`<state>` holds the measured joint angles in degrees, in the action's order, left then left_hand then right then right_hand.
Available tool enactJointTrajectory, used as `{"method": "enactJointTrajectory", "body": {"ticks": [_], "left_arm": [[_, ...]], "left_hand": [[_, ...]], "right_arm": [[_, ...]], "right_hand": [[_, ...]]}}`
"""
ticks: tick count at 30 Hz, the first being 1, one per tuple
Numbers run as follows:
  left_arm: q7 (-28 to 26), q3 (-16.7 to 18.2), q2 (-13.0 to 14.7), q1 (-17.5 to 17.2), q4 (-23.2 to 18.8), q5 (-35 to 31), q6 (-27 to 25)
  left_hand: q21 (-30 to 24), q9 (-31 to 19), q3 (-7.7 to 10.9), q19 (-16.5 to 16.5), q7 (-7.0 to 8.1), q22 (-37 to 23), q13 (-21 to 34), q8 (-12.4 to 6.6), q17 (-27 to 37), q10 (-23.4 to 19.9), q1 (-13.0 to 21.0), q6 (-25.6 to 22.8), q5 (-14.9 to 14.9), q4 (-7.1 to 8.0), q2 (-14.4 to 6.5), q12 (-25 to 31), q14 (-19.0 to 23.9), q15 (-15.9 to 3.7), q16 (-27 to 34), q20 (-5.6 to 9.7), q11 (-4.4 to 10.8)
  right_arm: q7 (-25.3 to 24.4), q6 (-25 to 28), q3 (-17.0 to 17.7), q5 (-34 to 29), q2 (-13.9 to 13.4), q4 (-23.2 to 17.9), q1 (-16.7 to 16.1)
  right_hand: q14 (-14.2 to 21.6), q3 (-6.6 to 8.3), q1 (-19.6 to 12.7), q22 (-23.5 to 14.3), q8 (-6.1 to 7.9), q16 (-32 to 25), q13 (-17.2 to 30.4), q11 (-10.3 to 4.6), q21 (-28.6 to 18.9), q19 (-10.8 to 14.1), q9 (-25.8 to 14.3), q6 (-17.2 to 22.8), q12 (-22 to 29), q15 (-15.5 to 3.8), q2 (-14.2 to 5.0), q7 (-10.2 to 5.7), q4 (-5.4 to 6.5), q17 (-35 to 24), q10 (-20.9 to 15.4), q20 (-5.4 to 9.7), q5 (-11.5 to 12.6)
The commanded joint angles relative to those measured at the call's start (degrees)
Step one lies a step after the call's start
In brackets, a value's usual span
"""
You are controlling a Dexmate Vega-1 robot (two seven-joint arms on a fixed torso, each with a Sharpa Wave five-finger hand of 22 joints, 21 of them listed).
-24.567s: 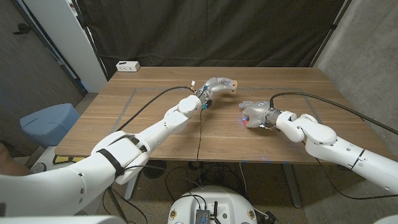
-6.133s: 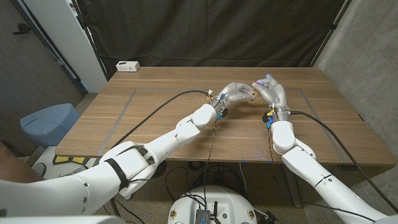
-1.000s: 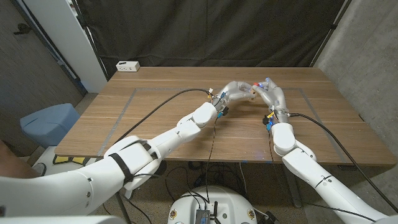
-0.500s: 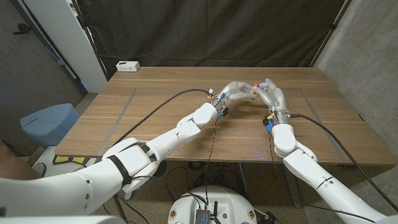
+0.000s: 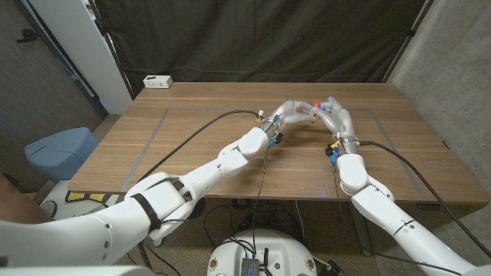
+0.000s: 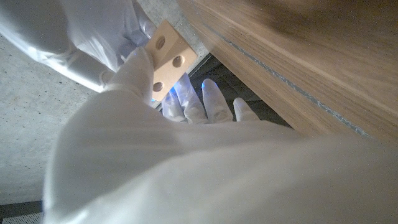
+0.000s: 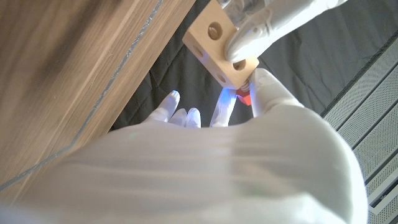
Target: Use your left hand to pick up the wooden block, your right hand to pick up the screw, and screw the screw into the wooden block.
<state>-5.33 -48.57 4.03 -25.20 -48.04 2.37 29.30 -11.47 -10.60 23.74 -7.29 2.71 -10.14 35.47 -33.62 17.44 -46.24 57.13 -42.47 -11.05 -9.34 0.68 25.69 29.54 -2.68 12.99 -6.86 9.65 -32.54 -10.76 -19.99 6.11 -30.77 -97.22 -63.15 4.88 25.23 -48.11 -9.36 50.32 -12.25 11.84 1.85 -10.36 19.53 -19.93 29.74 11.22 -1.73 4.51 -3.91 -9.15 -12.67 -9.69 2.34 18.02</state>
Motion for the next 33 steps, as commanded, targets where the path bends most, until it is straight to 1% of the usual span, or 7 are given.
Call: {"method": "enactJointTrajectory", "body": {"ticks": [1, 5, 8, 17, 26, 29, 33], "left_arm": [[-0.2, 0.0, -0.1, -0.2, -0.4, -0.3, -0.3], [-0.3, 0.0, -0.2, -0.1, -0.1, -0.2, -0.3], [-0.3, 0.0, -0.4, 0.1, 0.3, -0.2, -0.1], [0.0, -0.1, -1.2, 0.9, 2.5, 0.2, 0.7], [0.3, -0.2, -1.9, 1.7, 4.5, 0.5, 1.4], [0.5, -0.2, -2.1, 2.0, 5.1, 0.5, 1.7], [0.7, -0.3, -2.3, 2.3, 6.0, 0.6, 2.1]], "left_hand": [[0.0, -1.6, 0.56, 0.0, 4.38, -0.2, 0.5, 1.11, 0.6, -0.7, -0.2, -2.2, -1.4, 1.43, -2.1, -0.3, -1.1, -5.29, 0.4, -0.96, 2.77], [0.0, -1.8, 0.17, 0.1, 4.04, -0.2, 0.7, 1.86, 0.9, 1.4, -0.5, -0.4, -2.2, 1.54, -2.9, -0.8, -1.9, -4.62, 0.3, -1.56, 2.65], [0.0, -1.9, -0.57, 0.0, 4.35, -0.2, 0.9, 1.07, 0.8, -0.3, -0.3, -2.5, -2.8, 0.9, -2.3, 0.1, -1.3, -5.56, 0.5, -0.86, 2.73], [-0.1, -1.9, -1.41, -0.1, 4.55, -0.2, 0.6, 0.27, 0.7, -2.4, 0.1, -4.5, -2.8, 0.37, -1.6, 0.9, -0.5, -6.01, 0.8, -0.41, 2.83], [0.0, -2.0, -1.87, 0.1, 4.14, -0.2, 0.6, 1.75, 1.1, 0.9, -0.3, -1.1, -3.5, 1.11, -3.3, -0.2, -1.8, -5.0, 0.5, -1.36, 2.63], [0.0, -2.4, -0.87, 0.4, 2.86, -0.2, 0.9, 3.19, 1.0, 4.8, -0.6, 2.9, -4.7, 1.54, -5.5, -1.3, -3.2, -3.3, -0.3, -3.2, 1.72], [0.0, -2.6, -0.72, 0.5, 2.79, -0.3, 1.0, 3.24, 0.8, 5.2, -0.8, 3.2, -5.0, 1.52, -5.5, -1.4, -3.3, -3.27, -0.5, -3.18, 1.78]], "right_arm": [[0.9, -0.1, 0.3, 0.6, -0.4, -0.2, -0.4], [1.3, -0.3, 0.4, 0.8, -0.5, 0.0, -0.3], [1.7, -0.3, 0.4, 1.0, -0.6, 0.1, -0.2], [2.7, -0.6, 0.3, 1.5, -1.0, 0.6, 0.2], [3.5, -0.8, 0.1, 2.1, -1.0, 1.2, 0.8], [3.7, -1.0, 0.1, 2.2, -1.0, 1.4, 0.9], [3.9, -1.2, 0.0, 2.2, -1.1, 1.6, 1.1]], "right_hand": [[-0.4, -0.27, 0.2, -0.2, -0.24, 0.3, 0.2, -0.11, 0.0, -0.6, 0.1, -0.3, -0.2, 0.2, 0.61, 0.14, 0.06, -0.2, 0.2, 1.32, 0.4], [-0.5, -0.21, 0.2, -0.2, -0.46, 0.3, 0.2, -0.14, 0.0, -0.6, 0.3, -0.6, -0.2, 0.26, 0.72, 0.33, 0.0, -0.2, 0.3, 1.22, 0.4], [-0.7, -0.08, 0.2, -0.2, -1.05, 0.4, 0.2, 0.17, 0.0, -0.8, 0.7, -1.7, -0.2, 0.42, 0.78, 0.17, -0.01, -0.2, 0.7, 1.11, 0.4], [-1.5, -0.28, 1.2, -0.2, -2.33, 0.5, 0.2, 0.25, 0.0, -1.4, 1.6, -3.7, -0.3, 0.78, 1.03, 0.33, 0.43, -0.3, 1.8, 0.85, 0.2], [-2.0, -0.47, 2.1, -0.2, -3.04, 0.6, 0.3, 0.35, 0.0, -2.0, 2.3, -4.5, -0.3, 1.21, 1.28, 0.71, 0.66, -0.3, 2.4, 0.64, 0.1], [-2.1, -0.48, 2.3, -0.2, -3.44, 0.6, 0.3, 0.42, 0.0, -2.2, 2.5, -5.1, -0.3, 1.43, 1.39, 1.0, 0.68, -0.3, 2.4, 0.57, 0.0], [-2.4, -0.41, 2.6, -0.2, -4.19, 0.7, 0.3, 0.54, 0.1, -2.6, 3.0, -6.3, -0.3, 1.55, 1.49, 1.1, 0.67, -0.3, 3.0, 0.32, -0.1]]}}
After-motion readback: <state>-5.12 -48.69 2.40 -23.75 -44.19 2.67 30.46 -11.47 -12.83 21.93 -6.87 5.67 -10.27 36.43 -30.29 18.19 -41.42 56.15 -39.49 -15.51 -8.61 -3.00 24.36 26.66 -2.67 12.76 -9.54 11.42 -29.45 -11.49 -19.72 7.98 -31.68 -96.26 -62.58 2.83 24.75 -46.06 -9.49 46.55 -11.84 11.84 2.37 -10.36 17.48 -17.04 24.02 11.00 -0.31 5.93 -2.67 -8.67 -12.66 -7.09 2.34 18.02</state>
